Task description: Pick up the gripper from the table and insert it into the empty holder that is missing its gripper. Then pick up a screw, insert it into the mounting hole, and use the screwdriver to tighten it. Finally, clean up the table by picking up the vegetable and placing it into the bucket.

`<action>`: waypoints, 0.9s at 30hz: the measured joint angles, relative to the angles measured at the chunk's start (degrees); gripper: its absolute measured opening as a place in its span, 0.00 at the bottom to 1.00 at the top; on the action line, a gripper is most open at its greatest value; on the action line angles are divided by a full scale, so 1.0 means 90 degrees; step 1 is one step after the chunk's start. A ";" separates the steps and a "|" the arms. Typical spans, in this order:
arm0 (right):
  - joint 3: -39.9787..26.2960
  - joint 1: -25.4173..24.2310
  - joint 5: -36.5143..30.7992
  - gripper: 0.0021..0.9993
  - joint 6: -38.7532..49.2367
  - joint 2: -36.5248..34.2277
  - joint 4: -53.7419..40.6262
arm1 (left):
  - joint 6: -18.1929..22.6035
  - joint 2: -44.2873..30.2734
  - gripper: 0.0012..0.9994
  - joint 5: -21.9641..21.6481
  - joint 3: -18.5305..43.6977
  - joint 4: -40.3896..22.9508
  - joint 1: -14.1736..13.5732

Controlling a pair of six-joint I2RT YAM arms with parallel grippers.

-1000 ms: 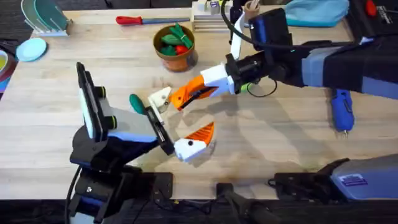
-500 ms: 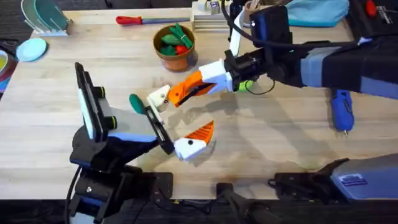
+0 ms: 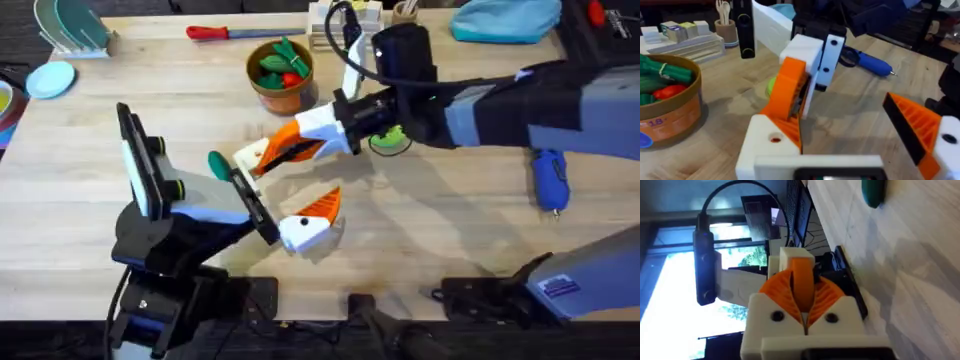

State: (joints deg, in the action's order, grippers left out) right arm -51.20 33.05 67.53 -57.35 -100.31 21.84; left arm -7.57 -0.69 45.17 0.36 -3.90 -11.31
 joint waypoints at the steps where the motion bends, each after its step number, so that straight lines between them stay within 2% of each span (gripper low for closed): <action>1: -0.0008 0.0042 -0.0021 0.01 -0.0063 -0.0016 0.0041 | -0.0017 0.0000 0.99 -0.0005 0.0000 0.0000 0.0000; 27: -0.0010 0.0424 -0.0763 0.01 -0.0286 -0.0030 0.0528 | -0.0132 0.0000 0.99 -0.0386 0.0002 0.0012 0.0107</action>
State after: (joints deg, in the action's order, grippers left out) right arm -51.29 36.86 60.67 -59.92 -100.57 26.59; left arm -8.76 -0.69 41.69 0.38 -3.79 -10.35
